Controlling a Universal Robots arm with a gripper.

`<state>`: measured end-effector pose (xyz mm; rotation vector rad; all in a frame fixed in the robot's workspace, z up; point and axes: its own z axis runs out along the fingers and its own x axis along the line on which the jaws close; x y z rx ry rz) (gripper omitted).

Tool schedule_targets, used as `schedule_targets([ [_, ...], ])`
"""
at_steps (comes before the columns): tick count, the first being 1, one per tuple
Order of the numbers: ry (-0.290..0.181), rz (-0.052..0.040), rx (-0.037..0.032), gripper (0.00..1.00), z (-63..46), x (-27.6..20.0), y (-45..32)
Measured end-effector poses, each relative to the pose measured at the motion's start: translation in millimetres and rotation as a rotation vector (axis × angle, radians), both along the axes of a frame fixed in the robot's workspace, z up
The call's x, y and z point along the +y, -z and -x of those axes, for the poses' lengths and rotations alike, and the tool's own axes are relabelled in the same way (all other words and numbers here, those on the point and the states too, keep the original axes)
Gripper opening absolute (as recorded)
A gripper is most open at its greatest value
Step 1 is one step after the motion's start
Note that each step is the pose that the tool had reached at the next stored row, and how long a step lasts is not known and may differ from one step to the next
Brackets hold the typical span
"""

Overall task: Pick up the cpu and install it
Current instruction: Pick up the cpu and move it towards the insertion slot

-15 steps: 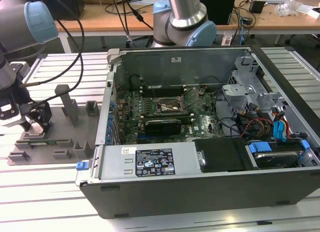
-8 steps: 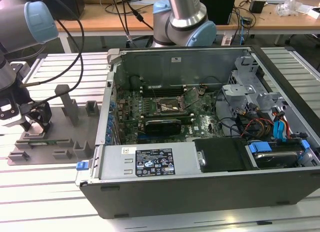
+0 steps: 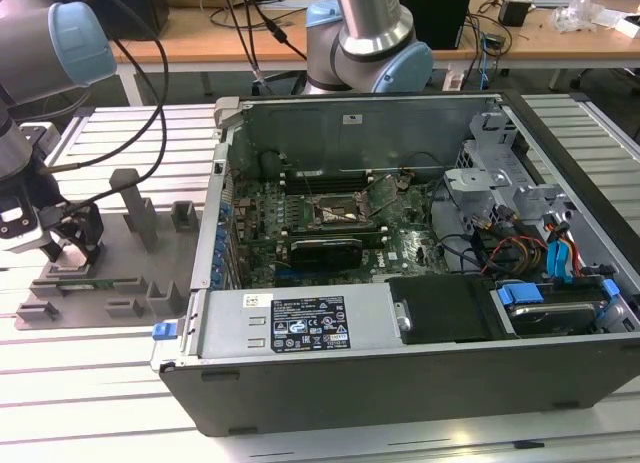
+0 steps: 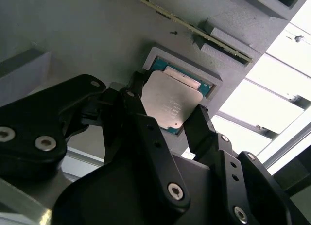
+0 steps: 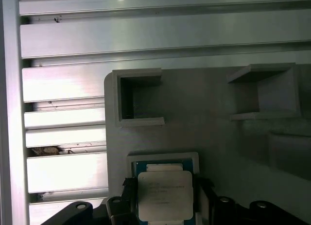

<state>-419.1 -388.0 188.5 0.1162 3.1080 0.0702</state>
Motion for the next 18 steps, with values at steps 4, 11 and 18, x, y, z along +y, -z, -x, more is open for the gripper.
schedule_targets([
  [4,0.0,0.0001,0.0001,0.55,0.0,0.0,-0.1],
  [11,0.0,0.0002,0.0002,0.55,0.0,0.0,-1.5],
  [18,-0.003,0.0001,0.0,0.55,0.0,0.0,-14.2],
])
